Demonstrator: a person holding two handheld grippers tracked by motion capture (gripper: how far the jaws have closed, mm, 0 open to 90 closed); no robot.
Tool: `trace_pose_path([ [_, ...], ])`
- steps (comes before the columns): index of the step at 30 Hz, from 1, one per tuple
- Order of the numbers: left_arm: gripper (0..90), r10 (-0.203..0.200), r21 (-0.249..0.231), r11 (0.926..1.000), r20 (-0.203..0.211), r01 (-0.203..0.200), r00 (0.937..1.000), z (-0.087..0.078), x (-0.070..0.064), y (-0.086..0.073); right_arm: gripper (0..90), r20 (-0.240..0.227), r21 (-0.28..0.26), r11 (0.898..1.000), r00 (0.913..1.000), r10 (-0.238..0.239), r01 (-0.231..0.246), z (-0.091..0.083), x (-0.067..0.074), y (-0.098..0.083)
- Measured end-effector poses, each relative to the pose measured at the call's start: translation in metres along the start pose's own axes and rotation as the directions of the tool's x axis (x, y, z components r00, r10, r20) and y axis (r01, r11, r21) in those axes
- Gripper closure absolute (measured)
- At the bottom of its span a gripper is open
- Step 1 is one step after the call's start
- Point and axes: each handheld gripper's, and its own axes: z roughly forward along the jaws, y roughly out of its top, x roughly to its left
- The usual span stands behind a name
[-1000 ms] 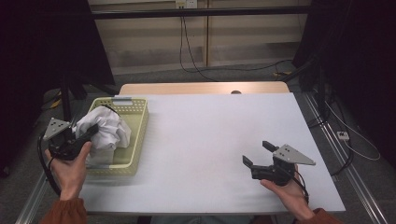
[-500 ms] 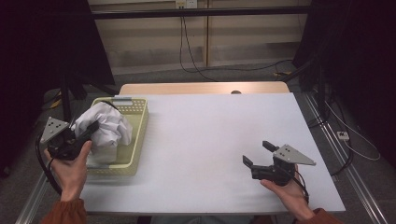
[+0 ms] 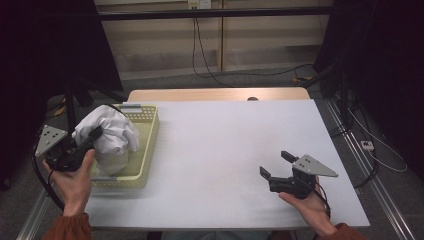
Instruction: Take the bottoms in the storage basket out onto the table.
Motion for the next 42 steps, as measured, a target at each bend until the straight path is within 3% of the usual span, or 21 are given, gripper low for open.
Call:
trace_pose_path([
  [26, 79.8, 0.011, -0.089, 0.9960, 0.009, -0.010, 0.9999, -0.010, -0.008, 0.020, 7.4, -0.001, -0.001, 1.000, 1.0000, 0.001, -0.001, 0.000, 0.000, 0.000],
  [32, 79.8, -0.029, -0.116, 0.9927, 0.026, 0.032, 0.9992, -0.011, -0.008, 0.026, 7.4, -0.001, 0.001, 1.000, 1.0000, -0.003, 0.003, 0.001, 0.000, 0.000],
  [42, 79.8, -0.016, -0.142, 0.9897, 0.004, 0.016, 0.9999, -0.013, -0.009, 0.034, 7.4, -0.003, 0.003, 1.000, 1.0000, -0.003, 0.003, 0.001, 0.000, 0.000],
])
